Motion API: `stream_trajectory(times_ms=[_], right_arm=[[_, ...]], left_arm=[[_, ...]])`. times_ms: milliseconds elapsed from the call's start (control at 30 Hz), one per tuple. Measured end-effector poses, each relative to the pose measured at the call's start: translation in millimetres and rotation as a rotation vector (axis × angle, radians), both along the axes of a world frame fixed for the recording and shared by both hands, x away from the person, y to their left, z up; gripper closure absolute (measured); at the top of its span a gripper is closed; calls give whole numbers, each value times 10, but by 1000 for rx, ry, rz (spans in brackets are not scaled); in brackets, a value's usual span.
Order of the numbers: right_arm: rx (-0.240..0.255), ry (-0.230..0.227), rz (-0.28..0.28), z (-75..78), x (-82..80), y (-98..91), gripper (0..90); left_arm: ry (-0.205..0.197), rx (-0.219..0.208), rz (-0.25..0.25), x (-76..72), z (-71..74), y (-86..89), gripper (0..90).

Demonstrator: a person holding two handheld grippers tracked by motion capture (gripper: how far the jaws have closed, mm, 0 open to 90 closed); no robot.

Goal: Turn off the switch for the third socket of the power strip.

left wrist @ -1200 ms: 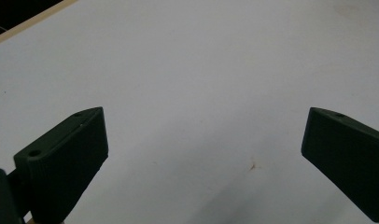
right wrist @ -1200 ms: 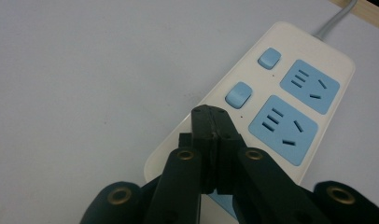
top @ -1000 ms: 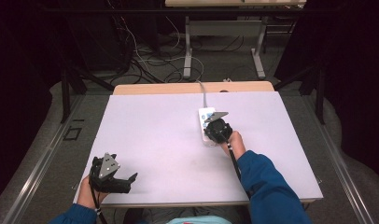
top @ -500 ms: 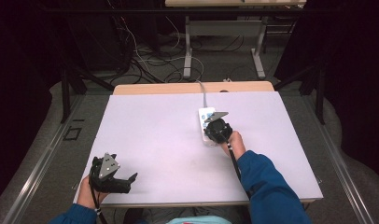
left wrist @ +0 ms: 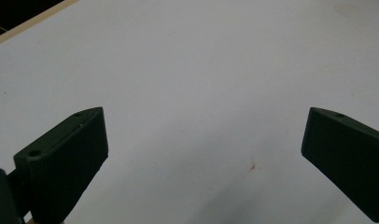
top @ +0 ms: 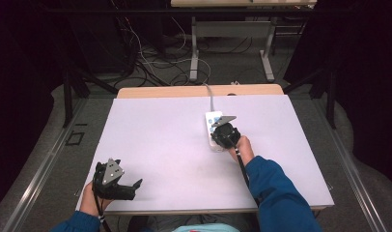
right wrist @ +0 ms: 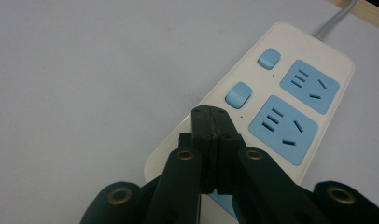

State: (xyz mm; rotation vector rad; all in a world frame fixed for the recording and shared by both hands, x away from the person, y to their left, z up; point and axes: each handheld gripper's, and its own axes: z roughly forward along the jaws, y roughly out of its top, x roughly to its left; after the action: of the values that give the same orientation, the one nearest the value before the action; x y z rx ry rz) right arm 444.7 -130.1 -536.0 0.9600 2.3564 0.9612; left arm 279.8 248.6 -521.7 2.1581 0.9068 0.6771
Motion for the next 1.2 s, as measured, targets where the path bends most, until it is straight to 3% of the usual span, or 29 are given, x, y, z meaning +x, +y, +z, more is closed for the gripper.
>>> stream_trajectory(times_ms=[333,433,467,733,867,1200], right_arm=[[1,7,1,1,-3,2,900],[-19,8,3,11,-7,5,900],[-16,-21,19,1,7,2,900],[-31,1,3,14,-14,17,900],[-35,-30,18,6,1,18,900],[-42,-8,8,16,-18,26,900]], left_arm=[[0,1,0,3,2,6,5],[-1,-1,0,0,-1,1,5],[-1,1,1,1,1,2,5],[-1,1,0,2,3,5,5],[-1,-1,-1,2,2,5,5],[-3,-3,1,1,2,3,5]])
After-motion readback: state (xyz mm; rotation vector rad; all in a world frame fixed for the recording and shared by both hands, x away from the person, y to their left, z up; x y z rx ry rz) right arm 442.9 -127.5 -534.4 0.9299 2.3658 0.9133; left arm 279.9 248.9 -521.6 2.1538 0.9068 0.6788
